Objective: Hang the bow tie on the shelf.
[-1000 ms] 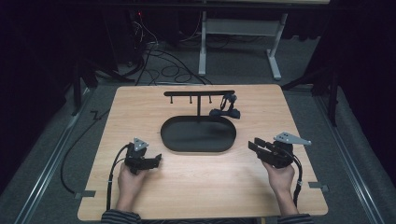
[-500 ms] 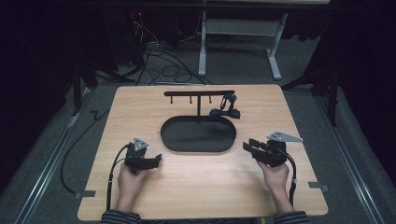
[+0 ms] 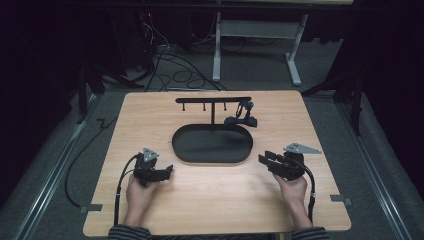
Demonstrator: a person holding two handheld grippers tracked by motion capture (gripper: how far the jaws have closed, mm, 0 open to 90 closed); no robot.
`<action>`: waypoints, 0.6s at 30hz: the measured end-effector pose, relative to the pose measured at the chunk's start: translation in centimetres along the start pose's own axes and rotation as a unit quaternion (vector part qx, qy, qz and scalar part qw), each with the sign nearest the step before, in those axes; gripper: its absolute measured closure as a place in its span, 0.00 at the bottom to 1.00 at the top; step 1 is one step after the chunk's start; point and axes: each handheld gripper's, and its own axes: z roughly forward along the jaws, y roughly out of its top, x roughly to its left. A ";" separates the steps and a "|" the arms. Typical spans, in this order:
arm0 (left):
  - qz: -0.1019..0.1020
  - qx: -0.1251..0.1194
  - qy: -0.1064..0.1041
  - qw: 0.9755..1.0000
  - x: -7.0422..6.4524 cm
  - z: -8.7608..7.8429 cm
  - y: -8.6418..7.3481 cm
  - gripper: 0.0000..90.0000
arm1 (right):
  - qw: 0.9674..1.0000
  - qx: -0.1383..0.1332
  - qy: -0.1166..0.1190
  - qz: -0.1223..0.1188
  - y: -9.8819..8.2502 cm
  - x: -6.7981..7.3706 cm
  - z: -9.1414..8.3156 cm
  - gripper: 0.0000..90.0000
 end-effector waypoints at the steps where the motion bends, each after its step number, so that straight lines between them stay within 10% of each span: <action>1: 0.000 0.000 0.000 1.000 0.0 0.0 0.0 0.21 | 1.000 0.001 0.000 0.000 0.0 0.0 0.1 0.69; 18: -0.001 -0.001 0.000 1.000 0.0 0.0 0.0 0.21 | 0.999 0.030 -0.017 -0.008 -0.9 -0.2 2.1 0.70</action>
